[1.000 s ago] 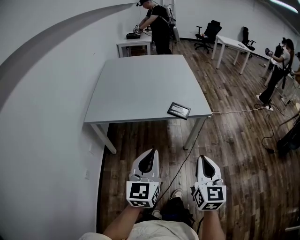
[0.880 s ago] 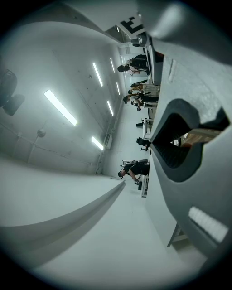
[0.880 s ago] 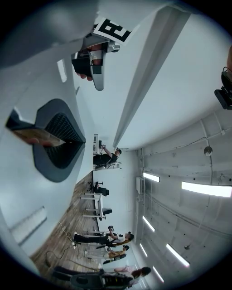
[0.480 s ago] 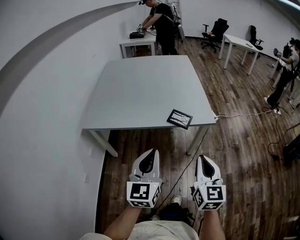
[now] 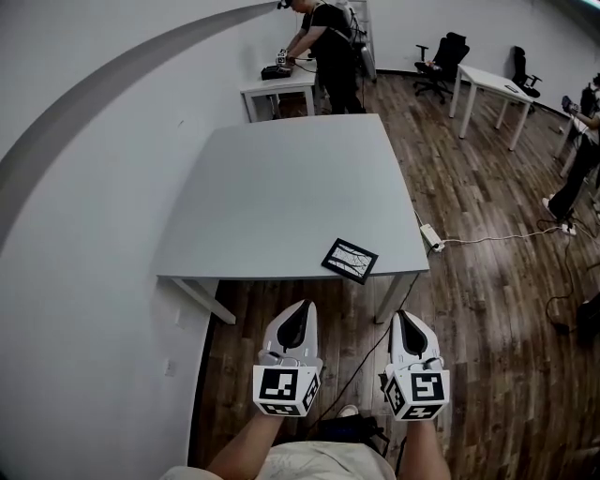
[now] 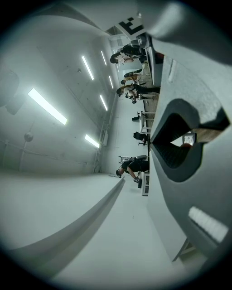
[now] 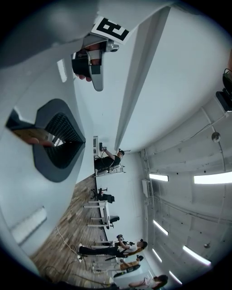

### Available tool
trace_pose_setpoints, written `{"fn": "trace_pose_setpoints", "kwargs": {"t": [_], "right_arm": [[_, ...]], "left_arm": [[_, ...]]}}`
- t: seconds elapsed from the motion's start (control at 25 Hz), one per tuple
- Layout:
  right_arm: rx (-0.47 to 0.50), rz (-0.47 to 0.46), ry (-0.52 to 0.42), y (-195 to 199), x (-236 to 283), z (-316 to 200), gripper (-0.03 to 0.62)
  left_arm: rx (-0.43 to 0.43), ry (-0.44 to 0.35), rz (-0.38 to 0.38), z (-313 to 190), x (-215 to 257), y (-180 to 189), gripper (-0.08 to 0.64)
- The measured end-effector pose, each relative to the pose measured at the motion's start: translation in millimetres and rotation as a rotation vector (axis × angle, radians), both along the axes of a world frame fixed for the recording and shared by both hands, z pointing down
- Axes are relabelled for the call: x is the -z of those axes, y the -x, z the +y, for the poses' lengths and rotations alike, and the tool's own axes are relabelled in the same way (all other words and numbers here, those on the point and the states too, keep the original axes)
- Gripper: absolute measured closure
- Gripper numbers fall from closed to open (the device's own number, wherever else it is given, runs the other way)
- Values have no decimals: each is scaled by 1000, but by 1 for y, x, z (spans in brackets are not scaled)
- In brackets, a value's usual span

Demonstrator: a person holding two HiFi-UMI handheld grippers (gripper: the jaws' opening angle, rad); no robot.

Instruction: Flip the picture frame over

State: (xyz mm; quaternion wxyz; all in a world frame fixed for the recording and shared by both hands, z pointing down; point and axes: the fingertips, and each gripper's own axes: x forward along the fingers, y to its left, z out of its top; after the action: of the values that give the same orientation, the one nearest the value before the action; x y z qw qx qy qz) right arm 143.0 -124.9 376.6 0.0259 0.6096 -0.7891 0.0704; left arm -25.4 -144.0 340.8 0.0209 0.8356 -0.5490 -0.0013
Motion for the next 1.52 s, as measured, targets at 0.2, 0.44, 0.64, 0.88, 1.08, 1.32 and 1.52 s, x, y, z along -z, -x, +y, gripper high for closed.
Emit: {"fn": "trace_pose_setpoints", "kwargs": {"t": [0.2,0.44,0.64,0.88,1.08,1.32,1.52], "right_arm": [[2,-15,6,-27,-2,-29,566],[2,-22,14,-39,-8,-53,566],[3,-14,34,-26,-14,-73,566],[1,-27,86,0,-38,-89,566],[15,-127,162,12,-72,-107,566],[78,-395,266,22,-127,-128,529],[79,-654,351,21,-170,-142,486]], "left_arm": [[2,0,-11,-30,2,-28,560],[2,-10,-19,-53,0,-41,560],[-7,-12,-14,-73,-3,-32,560],[-45,-22,-6,-89,-18,-21,560],[-62,-30,-1,-101,-33,-17,560],[-88,-6,4,-115,-61,-17,560],[-100,24,-13,-126,-78,-18,560]]}}
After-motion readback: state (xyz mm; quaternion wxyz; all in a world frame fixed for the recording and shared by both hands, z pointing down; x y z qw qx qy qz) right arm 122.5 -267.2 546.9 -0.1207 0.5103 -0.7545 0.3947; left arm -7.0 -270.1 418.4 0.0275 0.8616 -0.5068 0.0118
